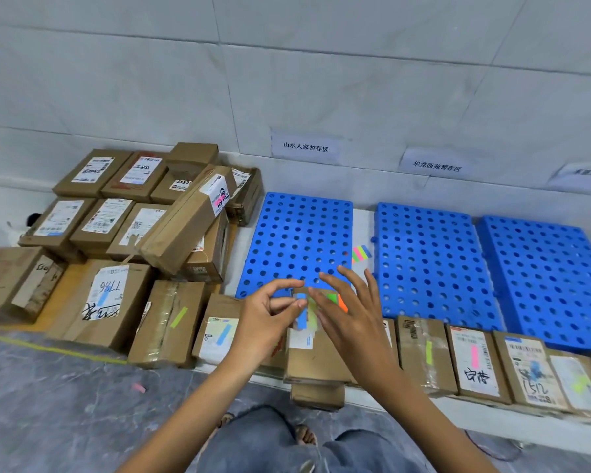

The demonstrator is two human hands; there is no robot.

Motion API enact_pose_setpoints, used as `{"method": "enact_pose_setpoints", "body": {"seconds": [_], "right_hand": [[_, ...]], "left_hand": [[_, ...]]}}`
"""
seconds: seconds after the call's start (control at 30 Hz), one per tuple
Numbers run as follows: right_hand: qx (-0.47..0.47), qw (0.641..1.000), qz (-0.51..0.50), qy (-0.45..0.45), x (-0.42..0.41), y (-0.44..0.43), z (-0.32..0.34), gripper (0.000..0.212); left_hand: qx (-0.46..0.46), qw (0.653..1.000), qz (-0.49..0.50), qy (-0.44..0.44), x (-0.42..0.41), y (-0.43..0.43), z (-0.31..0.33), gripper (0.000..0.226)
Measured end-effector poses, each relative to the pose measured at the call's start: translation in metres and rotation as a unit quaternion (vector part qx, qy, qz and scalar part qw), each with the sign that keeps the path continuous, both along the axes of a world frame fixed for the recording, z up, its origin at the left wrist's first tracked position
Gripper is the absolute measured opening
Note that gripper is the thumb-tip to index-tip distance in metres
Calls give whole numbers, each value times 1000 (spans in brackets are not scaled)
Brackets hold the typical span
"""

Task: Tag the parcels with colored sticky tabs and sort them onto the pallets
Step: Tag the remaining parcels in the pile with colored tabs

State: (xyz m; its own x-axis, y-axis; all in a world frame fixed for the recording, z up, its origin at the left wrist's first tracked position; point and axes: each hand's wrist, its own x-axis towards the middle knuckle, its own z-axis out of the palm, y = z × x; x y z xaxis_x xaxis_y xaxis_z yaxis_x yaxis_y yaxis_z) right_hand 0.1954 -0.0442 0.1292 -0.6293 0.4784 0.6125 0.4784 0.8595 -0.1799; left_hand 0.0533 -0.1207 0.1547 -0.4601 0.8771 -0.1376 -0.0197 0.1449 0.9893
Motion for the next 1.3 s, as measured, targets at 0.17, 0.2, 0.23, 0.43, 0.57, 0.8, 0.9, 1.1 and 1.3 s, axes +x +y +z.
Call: {"method": "enact_pose_setpoints", "body": {"seconds": [0.17, 0.2, 0.23, 0.43, 0.57, 0.8, 0.9, 1.1, 1.3], "right_hand": [[-140, 986, 34, 80, 2, -2, 8, 13], [-175, 980, 43, 80, 2, -1, 9, 13], [-206, 974, 51, 77, 4, -1, 8, 12], [-324, 946, 15, -13, 8, 19, -29, 3], [-281, 948, 11, -151, -11, 26, -70, 4], [-269, 948, -90, -146, -21, 18, -90, 55], [-437, 883, -160, -68, -12, 15, -94, 92], [-560, 823, -80, 39, -14, 17, -60, 102], [-594, 791, 96, 115, -83, 24, 33, 102]], "left_hand": [[8, 1000, 4, -20, 3, -1, -6, 20], [10, 1000, 14, -23, 2, 0, -7, 18], [12, 999, 33, -30, -2, 2, -9, 17], [-112, 975, 181, 70, -54, 2, -81, 11], [-215, 958, 96, 164, -56, -4, -137, 21], [-165, 943, 34, 287, -36, 1, -128, 26], [-180, 957, -65, 220, -12, 1, -127, 45], [-139, 981, -30, 129, 4, 9, -112, 43], [0, 993, 110, 32, -79, -3, -18, 30]]}}
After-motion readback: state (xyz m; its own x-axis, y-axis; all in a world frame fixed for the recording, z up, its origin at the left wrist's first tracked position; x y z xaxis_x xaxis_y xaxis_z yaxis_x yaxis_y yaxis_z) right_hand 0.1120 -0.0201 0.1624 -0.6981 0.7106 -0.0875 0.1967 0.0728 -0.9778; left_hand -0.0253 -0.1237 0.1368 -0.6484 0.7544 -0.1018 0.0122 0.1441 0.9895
